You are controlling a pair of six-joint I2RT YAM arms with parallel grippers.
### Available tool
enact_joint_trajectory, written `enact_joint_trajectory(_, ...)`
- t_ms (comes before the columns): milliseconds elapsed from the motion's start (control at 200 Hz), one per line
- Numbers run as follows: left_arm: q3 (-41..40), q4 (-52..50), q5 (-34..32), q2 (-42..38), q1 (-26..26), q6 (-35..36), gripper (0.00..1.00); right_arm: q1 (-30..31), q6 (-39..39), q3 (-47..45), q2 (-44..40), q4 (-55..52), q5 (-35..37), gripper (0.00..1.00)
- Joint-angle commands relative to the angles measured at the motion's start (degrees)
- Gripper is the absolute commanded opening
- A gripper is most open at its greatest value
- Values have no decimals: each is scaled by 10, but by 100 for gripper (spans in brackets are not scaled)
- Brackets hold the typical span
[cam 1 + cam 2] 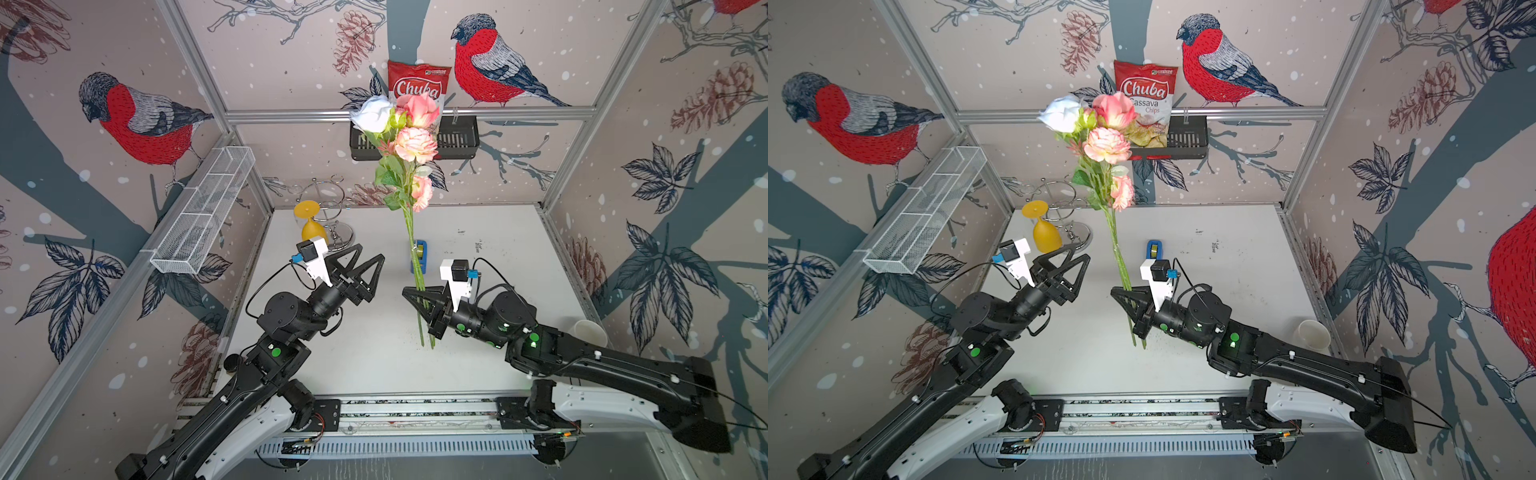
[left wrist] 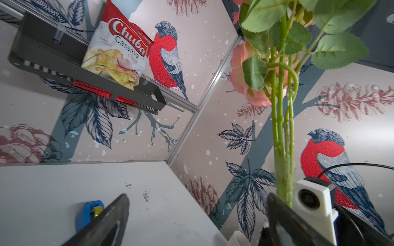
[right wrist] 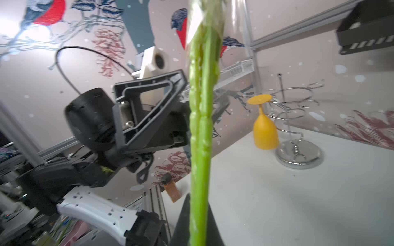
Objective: Wrap bouquets with tape
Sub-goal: Place the wrapped bouquet at the center of the board.
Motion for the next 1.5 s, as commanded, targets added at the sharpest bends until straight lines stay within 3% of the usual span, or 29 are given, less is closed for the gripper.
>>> enact_joint_trajectory(0,-7,-90,-99,-17,2,30,98,-22,75,14,2,-154,176,0)
enact_joint_trajectory(75,-16,-124,-138,-31,1,31,98,-59,121,4,7,-233,226,0)
enact_joint_trajectory(190,-35,-155,-176,-52,2,28,98,-132,151,-44,-2,-277,220,0)
enact_joint_trajectory(420,-77,-203,-291,-80,2,29,98,-276,140,-159,-9,-259,159,0)
enact_joint_trajectory(670,-134,-201,-366,-108,1,33,98,-412,106,-233,22,-232,55,4)
enact_joint_trajectory(916,-183,-165,-408,-139,2,62,97,-414,88,-204,129,-227,8,6)
enact_joint_trajectory(1071,-196,-166,-443,-143,2,79,97,-401,94,-209,178,-209,-9,17)
enact_joint_trajectory(1196,-212,-144,-483,-141,2,90,97,-390,99,-200,180,-222,8,40)
enact_joint_trajectory(1316,-231,-101,-507,-130,2,129,97,-383,97,-189,123,-238,7,65)
enact_joint_trajectory(1496,-266,42,-561,-93,4,255,97,-385,88,-161,-36,-250,58,78)
